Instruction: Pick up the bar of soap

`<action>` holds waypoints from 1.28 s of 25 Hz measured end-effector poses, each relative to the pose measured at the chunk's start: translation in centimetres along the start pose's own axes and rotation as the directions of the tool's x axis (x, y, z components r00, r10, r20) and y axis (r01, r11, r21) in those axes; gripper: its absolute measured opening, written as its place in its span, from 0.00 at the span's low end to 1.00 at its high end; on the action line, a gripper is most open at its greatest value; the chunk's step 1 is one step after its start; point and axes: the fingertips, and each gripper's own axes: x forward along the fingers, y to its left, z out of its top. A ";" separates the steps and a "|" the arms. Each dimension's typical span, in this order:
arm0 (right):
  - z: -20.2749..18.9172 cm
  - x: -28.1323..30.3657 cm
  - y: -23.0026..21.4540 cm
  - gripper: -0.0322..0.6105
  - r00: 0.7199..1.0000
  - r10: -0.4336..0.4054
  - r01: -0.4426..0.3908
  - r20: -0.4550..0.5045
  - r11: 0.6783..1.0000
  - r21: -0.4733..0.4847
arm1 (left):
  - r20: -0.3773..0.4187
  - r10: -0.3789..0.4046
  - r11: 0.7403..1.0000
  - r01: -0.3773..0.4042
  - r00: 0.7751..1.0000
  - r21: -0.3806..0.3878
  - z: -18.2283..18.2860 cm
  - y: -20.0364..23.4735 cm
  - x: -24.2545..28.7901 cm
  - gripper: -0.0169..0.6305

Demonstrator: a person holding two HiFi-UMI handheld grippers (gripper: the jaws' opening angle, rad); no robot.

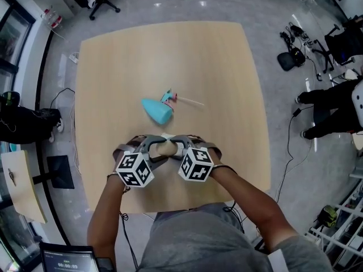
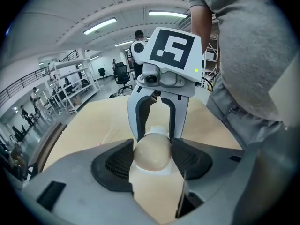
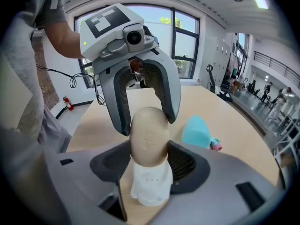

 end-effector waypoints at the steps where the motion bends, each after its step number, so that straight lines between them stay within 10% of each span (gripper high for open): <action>1: 0.6 0.1 0.1 0.43 1.000 -0.001 0.001 0.004 1.000 -0.010 | 0.001 0.011 1.000 -0.011 1.000 -0.001 -0.2 0.0 -0.6 0.42; 32: 6.6 9.4 6.7 0.43 0.987 0.129 -0.142 -0.091 0.978 -0.151 | -0.031 0.098 0.979 -0.102 0.995 -0.176 -10.6 -5.1 -5.9 0.41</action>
